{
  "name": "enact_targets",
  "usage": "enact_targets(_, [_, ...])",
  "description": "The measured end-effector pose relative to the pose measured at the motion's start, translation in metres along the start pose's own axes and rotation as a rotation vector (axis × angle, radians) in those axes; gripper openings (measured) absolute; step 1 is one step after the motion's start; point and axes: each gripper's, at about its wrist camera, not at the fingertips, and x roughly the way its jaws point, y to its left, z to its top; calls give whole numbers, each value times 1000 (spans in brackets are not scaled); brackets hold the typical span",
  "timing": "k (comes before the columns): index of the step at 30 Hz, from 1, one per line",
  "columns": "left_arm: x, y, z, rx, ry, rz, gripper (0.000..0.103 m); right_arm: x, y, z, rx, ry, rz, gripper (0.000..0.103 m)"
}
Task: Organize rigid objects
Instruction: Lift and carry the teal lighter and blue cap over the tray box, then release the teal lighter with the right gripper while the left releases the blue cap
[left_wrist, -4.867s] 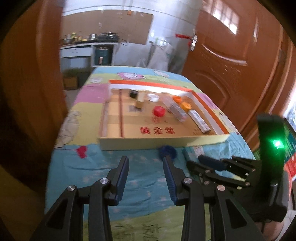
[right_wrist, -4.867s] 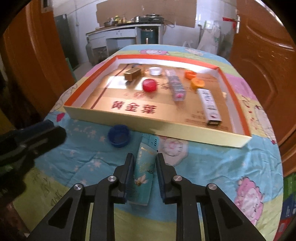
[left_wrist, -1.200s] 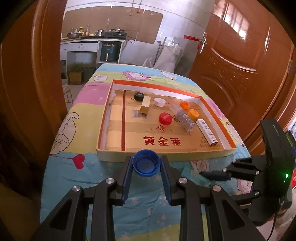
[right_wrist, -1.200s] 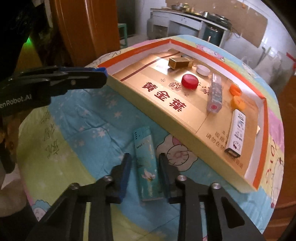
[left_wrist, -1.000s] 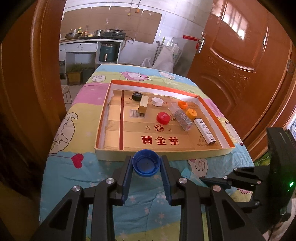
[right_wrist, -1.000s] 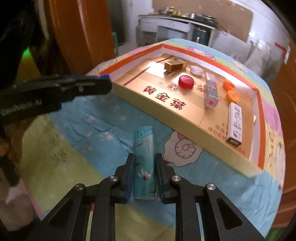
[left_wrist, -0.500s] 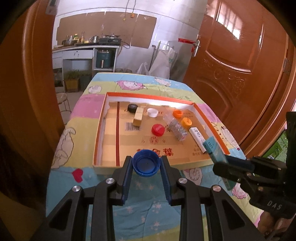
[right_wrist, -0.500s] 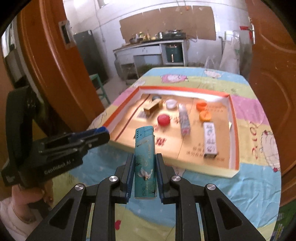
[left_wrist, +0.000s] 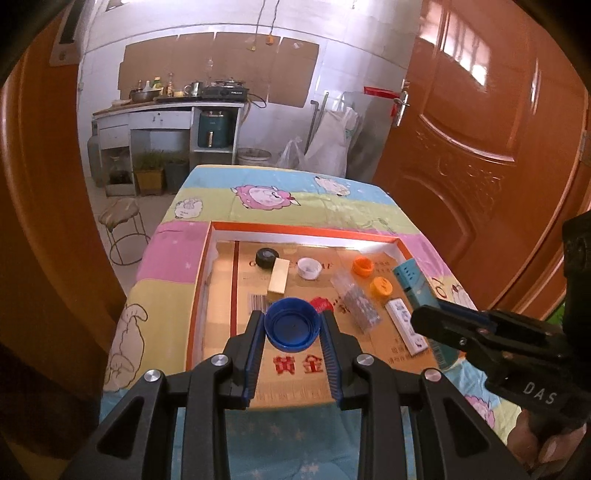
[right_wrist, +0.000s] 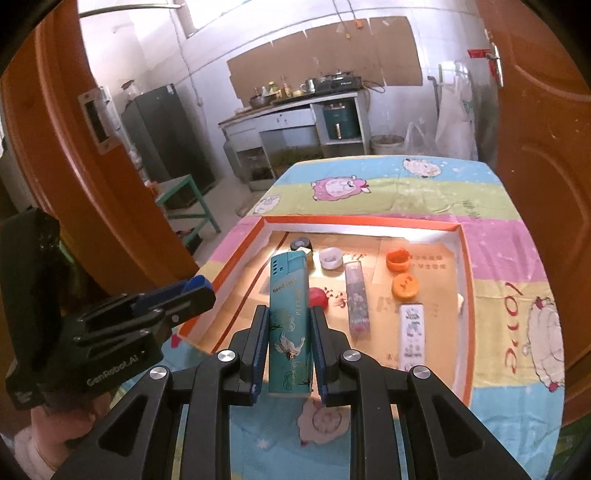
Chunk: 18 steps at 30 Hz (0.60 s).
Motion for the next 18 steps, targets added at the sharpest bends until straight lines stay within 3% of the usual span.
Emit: enact_targets(18, [59,21,-7,-48,91,60,31,70,-8,-5,-30,142,52,22])
